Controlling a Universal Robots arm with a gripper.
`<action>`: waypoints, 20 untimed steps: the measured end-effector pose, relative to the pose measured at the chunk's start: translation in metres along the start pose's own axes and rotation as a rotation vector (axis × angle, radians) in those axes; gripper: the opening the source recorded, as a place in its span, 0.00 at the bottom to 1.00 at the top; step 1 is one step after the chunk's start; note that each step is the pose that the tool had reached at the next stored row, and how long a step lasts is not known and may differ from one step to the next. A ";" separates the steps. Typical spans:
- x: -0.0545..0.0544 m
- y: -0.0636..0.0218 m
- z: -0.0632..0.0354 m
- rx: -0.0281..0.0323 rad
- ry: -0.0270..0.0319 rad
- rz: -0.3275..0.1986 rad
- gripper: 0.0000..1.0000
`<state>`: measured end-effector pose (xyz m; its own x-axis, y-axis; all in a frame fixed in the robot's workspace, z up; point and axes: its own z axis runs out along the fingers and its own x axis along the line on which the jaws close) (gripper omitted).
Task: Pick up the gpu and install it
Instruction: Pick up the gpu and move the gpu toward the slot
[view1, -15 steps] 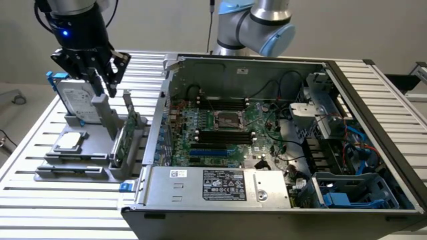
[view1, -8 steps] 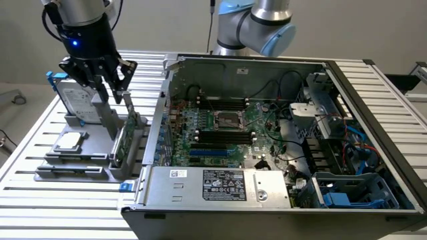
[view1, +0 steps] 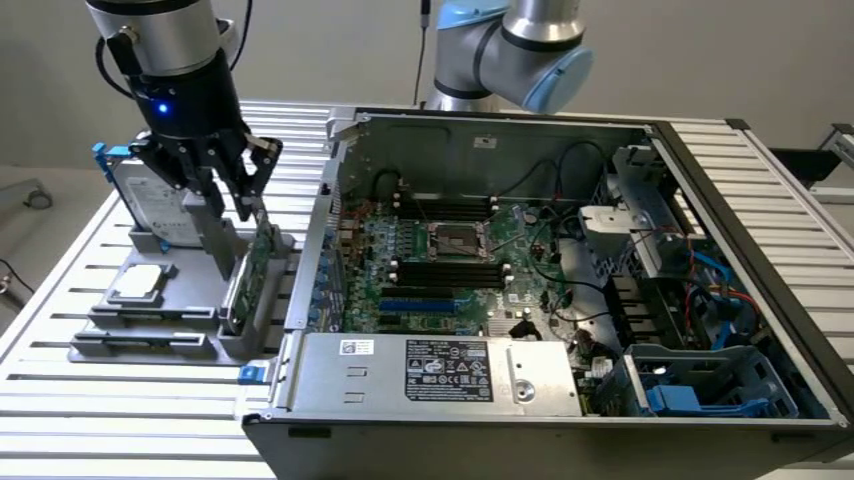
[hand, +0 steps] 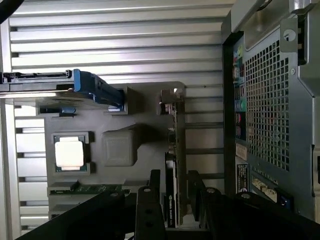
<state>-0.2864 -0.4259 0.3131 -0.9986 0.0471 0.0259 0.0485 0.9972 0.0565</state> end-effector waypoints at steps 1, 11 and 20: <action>0.000 -0.0006 0.0017 0.0001 0.0001 -0.001 0.36; -0.002 -0.0070 0.0197 0.0003 0.0005 -0.006 0.36; -0.003 -0.0128 0.0357 0.0003 0.0006 -0.011 0.36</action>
<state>-0.2846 -0.4368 0.2767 -0.9990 0.0362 0.0259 0.0376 0.9977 0.0565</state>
